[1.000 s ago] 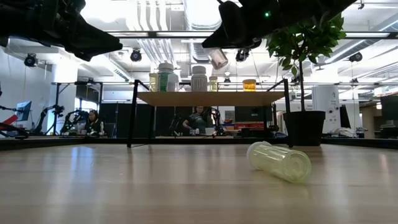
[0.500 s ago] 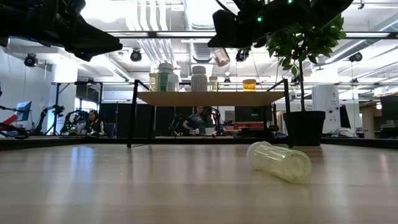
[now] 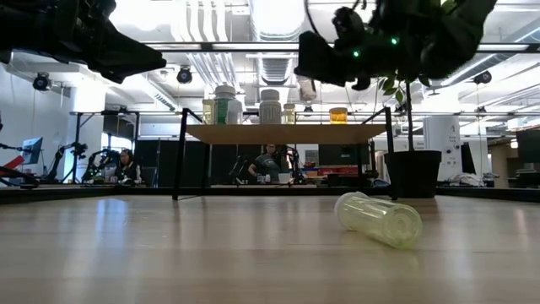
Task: Pick and place medicine bottles onto shelf by color
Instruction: Put the transparent pill bottle on the shelf
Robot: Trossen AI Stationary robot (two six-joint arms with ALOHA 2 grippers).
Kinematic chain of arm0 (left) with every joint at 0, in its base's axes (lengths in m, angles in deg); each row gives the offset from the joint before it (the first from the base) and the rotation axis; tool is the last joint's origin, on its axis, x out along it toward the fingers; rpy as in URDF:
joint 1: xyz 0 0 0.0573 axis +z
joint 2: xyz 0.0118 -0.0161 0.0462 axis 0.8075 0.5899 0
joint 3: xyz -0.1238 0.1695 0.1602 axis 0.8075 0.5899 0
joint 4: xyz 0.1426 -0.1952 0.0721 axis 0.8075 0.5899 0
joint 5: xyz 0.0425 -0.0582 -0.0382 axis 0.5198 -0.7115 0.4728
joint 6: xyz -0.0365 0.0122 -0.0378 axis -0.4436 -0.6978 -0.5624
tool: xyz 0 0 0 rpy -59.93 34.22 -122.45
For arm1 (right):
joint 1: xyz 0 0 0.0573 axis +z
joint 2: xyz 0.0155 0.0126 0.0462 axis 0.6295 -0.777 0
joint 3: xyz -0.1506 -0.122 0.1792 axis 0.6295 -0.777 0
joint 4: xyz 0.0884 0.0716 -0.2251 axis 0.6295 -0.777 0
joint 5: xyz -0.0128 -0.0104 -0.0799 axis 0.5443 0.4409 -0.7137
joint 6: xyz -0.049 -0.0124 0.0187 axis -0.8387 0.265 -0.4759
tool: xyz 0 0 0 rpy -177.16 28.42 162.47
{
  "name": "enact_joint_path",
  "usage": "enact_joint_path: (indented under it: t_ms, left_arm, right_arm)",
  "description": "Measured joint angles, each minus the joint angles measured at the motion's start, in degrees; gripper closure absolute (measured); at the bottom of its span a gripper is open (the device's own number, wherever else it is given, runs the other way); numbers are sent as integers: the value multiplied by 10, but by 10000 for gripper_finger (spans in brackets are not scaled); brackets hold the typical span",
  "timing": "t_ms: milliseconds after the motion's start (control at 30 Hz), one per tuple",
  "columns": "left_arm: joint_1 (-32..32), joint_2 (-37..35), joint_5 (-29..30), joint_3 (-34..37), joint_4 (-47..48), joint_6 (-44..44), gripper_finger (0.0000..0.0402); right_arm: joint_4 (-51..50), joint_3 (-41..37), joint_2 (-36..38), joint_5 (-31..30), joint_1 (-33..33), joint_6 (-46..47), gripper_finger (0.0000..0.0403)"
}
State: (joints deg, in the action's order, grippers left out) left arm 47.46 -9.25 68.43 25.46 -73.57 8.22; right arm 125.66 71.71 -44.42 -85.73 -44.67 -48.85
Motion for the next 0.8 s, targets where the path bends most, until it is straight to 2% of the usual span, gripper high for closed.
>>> enact_joint_path:
  t_ms: [133, 467, 800]
  left_arm:
    - [0, 0, 0, 0, 0, 0, 272]
    - [0, 0, 0, 0, 0, 0, 272]
    - [0, 11, 0, 1, 0, 0, 272]
  right_arm:
    - [89, -28, -32, -1, -14, -2, 264]
    - [115, -22, -82, 0, -42, 27, 264]
    - [122, -22, -49, -8, -35, -42, 264]
